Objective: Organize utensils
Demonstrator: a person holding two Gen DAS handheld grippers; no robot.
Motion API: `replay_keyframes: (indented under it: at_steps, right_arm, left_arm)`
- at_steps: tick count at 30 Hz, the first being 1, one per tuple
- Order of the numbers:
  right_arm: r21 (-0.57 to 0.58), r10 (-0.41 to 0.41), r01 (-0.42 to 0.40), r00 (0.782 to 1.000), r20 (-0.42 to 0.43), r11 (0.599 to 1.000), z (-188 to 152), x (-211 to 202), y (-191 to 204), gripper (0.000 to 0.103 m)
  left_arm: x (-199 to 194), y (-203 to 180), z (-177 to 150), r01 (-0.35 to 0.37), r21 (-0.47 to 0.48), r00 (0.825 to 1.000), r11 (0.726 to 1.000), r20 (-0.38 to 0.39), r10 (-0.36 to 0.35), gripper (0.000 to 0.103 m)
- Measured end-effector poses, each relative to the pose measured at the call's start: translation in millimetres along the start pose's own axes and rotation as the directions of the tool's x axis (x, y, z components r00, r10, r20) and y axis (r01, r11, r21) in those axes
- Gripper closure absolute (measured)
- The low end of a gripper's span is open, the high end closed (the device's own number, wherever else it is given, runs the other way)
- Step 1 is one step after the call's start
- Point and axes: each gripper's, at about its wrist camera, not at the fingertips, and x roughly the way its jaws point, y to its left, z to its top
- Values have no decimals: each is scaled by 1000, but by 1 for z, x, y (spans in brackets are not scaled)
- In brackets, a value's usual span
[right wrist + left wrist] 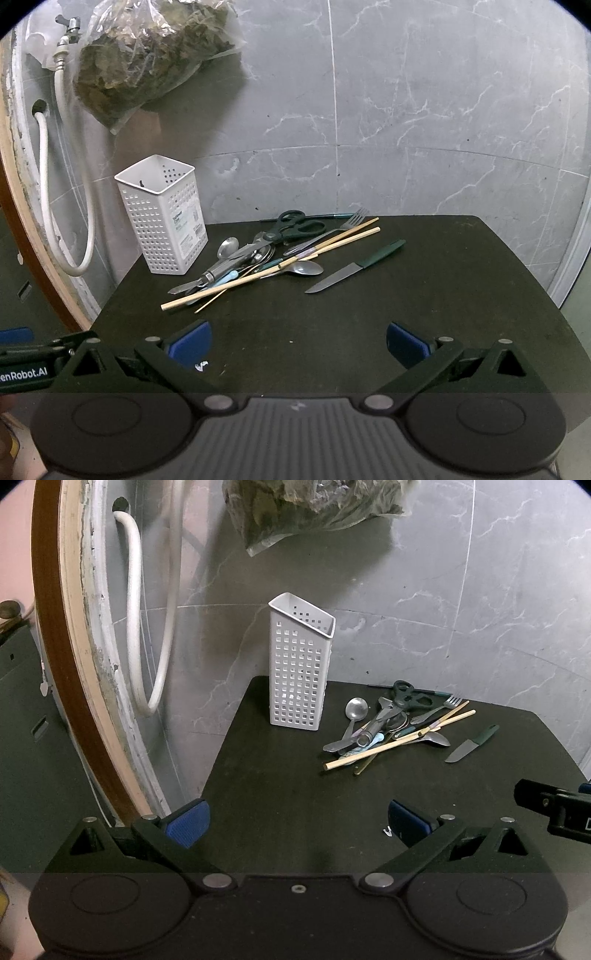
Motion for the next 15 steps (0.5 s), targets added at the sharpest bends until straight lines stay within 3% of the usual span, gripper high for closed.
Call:
replay_keyframes:
  at_steps: [15]
  right_arm:
    - [8, 8, -8, 1000, -17, 1000, 2, 9, -3, 0]
  left_arm:
    - [7, 0, 7, -5, -4, 1000, 1000, -19, 5, 1]
